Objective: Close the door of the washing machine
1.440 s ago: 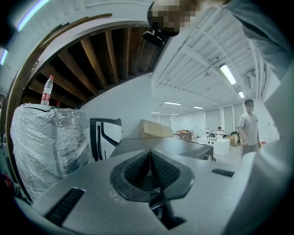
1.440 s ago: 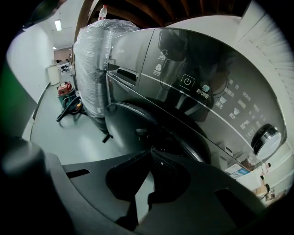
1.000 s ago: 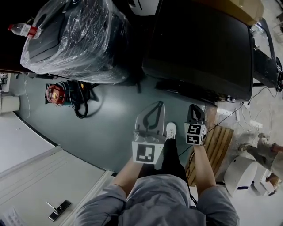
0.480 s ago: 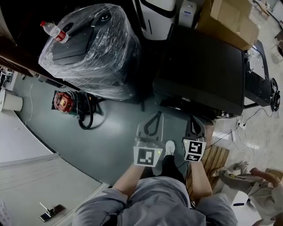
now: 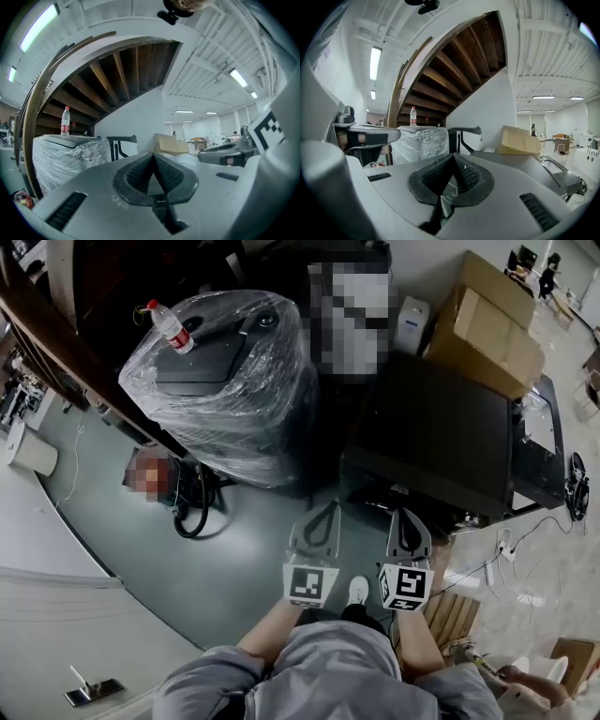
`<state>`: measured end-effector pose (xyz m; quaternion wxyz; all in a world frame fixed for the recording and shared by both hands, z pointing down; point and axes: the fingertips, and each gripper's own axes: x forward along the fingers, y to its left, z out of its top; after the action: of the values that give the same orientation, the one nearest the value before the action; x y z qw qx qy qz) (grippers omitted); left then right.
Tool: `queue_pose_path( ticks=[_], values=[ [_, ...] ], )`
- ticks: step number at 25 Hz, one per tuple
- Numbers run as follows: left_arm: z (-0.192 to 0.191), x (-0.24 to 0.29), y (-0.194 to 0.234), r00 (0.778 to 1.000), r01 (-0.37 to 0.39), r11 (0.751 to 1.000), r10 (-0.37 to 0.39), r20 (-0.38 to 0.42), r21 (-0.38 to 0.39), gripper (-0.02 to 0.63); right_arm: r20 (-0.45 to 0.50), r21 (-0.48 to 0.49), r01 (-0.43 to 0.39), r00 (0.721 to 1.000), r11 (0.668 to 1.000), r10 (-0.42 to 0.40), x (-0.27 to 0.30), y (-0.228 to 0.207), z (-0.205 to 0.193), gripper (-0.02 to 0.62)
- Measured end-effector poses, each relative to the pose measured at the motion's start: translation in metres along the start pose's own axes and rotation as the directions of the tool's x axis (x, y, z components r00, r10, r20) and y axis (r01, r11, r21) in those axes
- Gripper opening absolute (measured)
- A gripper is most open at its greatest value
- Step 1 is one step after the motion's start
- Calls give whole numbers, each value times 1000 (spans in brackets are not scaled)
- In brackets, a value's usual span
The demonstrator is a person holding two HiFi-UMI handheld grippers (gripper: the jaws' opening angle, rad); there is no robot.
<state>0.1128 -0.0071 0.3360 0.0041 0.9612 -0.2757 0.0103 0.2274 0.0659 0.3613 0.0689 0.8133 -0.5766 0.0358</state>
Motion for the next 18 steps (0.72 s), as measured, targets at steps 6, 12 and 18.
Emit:
queue_pose_path(
  ticks=[6, 12, 18],
  values=[
    [6, -12, 24, 998, -57, 998, 57, -13, 7, -2, 40, 22, -45, 998, 999, 44, 1, 24, 25, 0],
    [16, -22, 38, 996, -87, 996, 87, 5, 9, -2, 77, 54, -91, 993, 994, 86, -1, 48, 42, -1],
    [18, -24, 44, 996, -93, 996, 93, 12, 10, -2, 93, 61, -105, 991, 993, 99, 5, 58, 49, -2]
  ],
)
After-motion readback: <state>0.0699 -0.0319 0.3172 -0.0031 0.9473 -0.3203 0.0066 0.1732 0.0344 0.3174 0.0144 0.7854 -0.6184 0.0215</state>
